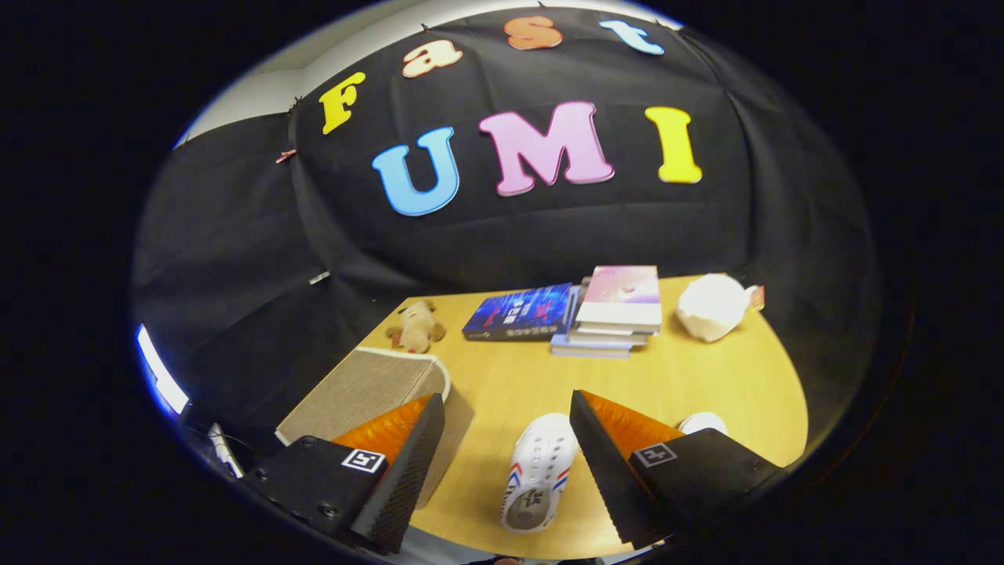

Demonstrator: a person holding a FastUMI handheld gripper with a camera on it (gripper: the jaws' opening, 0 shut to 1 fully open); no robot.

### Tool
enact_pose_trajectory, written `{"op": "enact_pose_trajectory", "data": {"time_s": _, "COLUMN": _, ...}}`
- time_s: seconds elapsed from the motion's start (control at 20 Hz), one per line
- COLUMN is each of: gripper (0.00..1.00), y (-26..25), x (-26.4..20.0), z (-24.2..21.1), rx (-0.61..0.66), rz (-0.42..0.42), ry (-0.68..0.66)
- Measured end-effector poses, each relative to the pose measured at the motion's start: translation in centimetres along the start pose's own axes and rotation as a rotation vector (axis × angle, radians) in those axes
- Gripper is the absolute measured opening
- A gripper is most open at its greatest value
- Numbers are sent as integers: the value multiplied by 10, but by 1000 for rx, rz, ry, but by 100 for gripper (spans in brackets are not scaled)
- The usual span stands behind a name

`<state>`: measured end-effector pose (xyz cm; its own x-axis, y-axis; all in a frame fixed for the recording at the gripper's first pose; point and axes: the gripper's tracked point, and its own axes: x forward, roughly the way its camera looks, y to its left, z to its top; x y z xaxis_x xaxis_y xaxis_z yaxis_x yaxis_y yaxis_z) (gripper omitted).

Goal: Open the storage box then place both shoes into the box .Put the left shoe in first, then the right shoe, with the right side of both shoes facing outward in a uniform manner.

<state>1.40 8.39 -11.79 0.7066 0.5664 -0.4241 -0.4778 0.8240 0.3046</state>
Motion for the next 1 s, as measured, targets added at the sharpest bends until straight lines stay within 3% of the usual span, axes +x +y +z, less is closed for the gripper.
{"op": "enact_pose_trajectory", "data": {"time_s": 0.25, "gripper": 98, "y": 61, "x": 11, "z": -57, "rx": 177, "rz": 319, "ry": 212}}
{"op": "enact_pose_trajectory", "data": {"time_s": 0.5, "gripper": 98, "y": 103, "x": 18, "z": -96, "rx": 294, "rz": 543, "ry": 350}}
{"op": "enact_pose_trajectory", "data": {"time_s": 1.0, "gripper": 98, "y": 136, "x": 47, "z": -133, "rx": 491, "rz": 770, "ry": 521}}
